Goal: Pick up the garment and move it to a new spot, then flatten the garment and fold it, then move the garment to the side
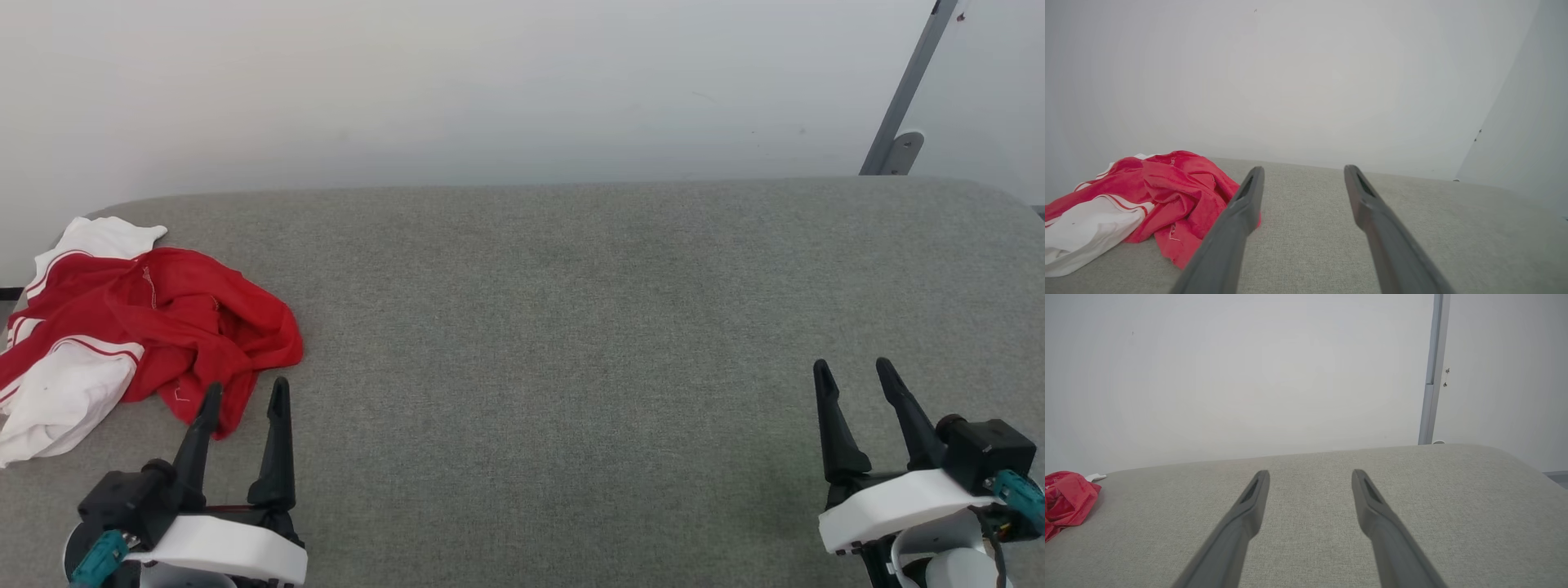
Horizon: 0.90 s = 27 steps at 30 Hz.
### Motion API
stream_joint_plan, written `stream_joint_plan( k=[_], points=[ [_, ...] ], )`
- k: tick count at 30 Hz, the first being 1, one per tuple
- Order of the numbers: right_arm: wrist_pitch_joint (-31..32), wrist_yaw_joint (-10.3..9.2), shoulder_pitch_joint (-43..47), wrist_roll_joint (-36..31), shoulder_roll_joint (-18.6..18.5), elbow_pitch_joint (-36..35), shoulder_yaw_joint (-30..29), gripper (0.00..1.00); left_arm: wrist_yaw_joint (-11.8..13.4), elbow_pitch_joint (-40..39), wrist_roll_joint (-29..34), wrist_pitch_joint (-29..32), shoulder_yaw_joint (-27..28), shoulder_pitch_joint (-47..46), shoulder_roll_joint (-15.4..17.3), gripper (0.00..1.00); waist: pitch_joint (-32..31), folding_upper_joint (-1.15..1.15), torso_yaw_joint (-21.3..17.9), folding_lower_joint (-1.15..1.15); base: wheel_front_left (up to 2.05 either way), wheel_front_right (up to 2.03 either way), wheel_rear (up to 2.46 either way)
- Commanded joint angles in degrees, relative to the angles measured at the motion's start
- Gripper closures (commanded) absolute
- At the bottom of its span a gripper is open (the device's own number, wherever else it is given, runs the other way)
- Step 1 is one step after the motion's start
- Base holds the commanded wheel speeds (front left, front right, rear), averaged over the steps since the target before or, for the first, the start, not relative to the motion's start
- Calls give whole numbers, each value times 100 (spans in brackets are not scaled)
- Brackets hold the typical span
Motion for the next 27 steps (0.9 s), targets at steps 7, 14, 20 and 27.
stream_joint_plan(
  k=[7,14,20,27],
  points=[
    [-127,10,-41,-411,-17,-61,17,0,-35,-83,371,-113,-28,66,56,0,6,0,4,0,0,0,0],
    [-215,9,-15,-769,-1,-87,25,0,-32,-104,616,-193,-88,79,108,0,-10,0,12,0,0,0,0],
    [-263,6,-8,-960,-13,-122,55,0,-34,-118,762,-243,-130,79,147,0,-22,0,22,0,0,0,0],
    [-286,6,1,-1063,-26,-167,85,0,-35,-88,742,-273,-129,57,144,0,-37,0,47,0,0,0,0]
  ],
)
